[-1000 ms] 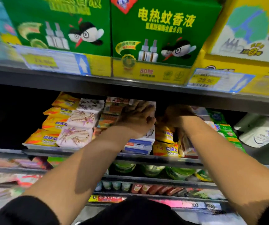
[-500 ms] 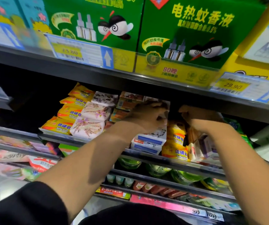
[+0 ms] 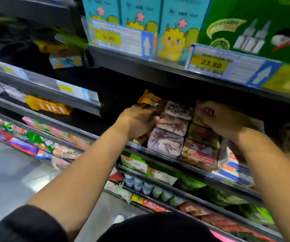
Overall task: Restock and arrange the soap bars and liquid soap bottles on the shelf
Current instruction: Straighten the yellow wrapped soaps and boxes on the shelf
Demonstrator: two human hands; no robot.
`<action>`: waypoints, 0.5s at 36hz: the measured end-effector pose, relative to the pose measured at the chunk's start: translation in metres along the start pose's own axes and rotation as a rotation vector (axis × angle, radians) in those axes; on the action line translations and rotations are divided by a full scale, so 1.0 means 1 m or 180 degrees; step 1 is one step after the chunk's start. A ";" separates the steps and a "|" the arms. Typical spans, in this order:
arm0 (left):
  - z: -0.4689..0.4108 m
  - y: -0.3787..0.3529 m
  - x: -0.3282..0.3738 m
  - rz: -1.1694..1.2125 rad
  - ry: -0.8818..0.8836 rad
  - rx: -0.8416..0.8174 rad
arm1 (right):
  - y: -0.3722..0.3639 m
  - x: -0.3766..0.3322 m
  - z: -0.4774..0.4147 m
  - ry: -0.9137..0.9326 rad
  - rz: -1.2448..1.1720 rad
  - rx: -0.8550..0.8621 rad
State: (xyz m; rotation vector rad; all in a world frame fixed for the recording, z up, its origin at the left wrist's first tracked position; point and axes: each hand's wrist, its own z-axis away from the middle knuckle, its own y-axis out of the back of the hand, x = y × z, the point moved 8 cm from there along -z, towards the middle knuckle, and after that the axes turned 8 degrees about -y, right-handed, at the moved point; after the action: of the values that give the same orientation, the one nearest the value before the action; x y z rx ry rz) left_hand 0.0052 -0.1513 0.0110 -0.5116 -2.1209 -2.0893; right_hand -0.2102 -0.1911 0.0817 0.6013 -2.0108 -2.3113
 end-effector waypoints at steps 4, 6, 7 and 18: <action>0.013 -0.020 -0.048 0.0013 0.0167 -0.0186 | -0.024 -0.033 -0.024 -0.0012 0.0200 0.0190; 0.019 -0.034 -0.053 -0.0224 0.0002 -0.0355 | -0.036 -0.055 -0.035 0.0102 0.0222 0.0113; 0.022 -0.040 -0.055 -0.0218 -0.0028 -0.0455 | -0.041 -0.065 -0.040 0.0125 0.0215 0.0123; 0.022 -0.046 -0.056 -0.0412 0.0017 -0.0777 | -0.084 -0.099 -0.089 -0.0344 0.0512 -0.0052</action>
State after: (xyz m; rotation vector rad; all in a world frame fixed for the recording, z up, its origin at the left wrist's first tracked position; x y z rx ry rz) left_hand 0.0464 -0.1381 -0.0511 -0.4022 -1.9547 -2.4351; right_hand -0.0728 -0.2350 0.0199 0.3071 -1.9993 -2.3089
